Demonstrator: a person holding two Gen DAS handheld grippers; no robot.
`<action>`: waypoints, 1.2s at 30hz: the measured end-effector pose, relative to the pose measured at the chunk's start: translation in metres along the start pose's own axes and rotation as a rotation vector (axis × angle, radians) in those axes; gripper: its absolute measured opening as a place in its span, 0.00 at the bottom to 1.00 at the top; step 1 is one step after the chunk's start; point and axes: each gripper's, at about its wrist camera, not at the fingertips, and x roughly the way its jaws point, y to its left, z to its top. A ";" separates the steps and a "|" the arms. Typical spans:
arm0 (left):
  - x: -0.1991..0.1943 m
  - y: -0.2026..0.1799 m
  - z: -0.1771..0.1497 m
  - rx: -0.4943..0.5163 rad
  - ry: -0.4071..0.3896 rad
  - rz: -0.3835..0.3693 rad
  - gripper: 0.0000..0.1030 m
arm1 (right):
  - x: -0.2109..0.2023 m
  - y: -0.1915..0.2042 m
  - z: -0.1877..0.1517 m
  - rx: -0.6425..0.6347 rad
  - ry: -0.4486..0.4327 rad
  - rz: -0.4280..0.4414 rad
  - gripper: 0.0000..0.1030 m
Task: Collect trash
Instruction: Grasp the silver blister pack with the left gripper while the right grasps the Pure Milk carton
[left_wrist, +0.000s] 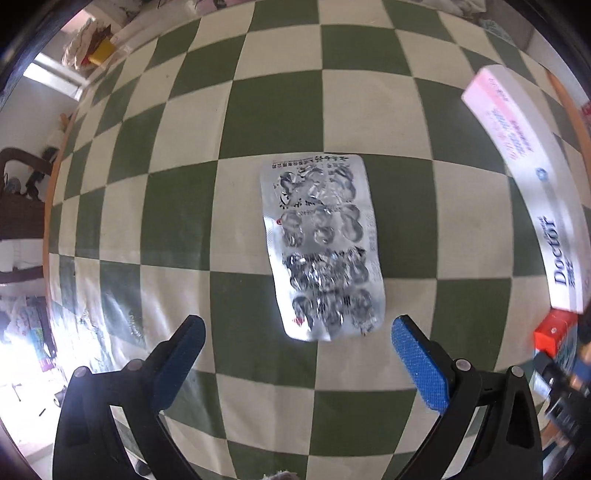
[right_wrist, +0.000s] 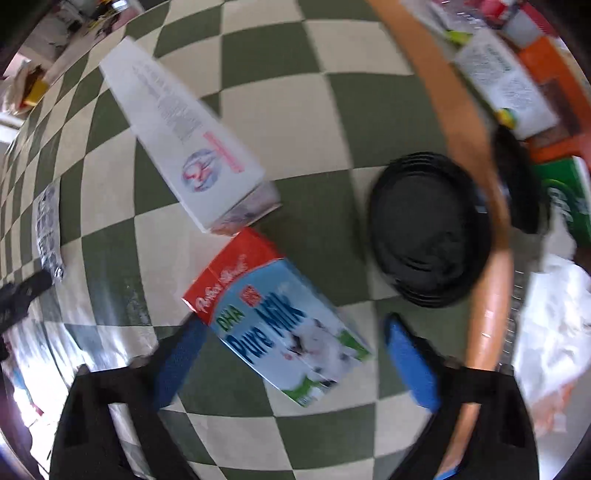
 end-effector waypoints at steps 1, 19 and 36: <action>0.002 0.002 0.002 -0.010 0.009 -0.007 1.00 | 0.002 0.001 -0.001 0.011 -0.001 0.003 0.76; 0.006 0.015 0.011 0.004 0.000 -0.136 0.58 | 0.013 0.037 0.003 0.069 0.037 0.104 0.65; -0.052 0.010 -0.083 0.138 -0.120 -0.118 0.58 | -0.004 0.037 -0.027 0.038 -0.034 0.158 0.51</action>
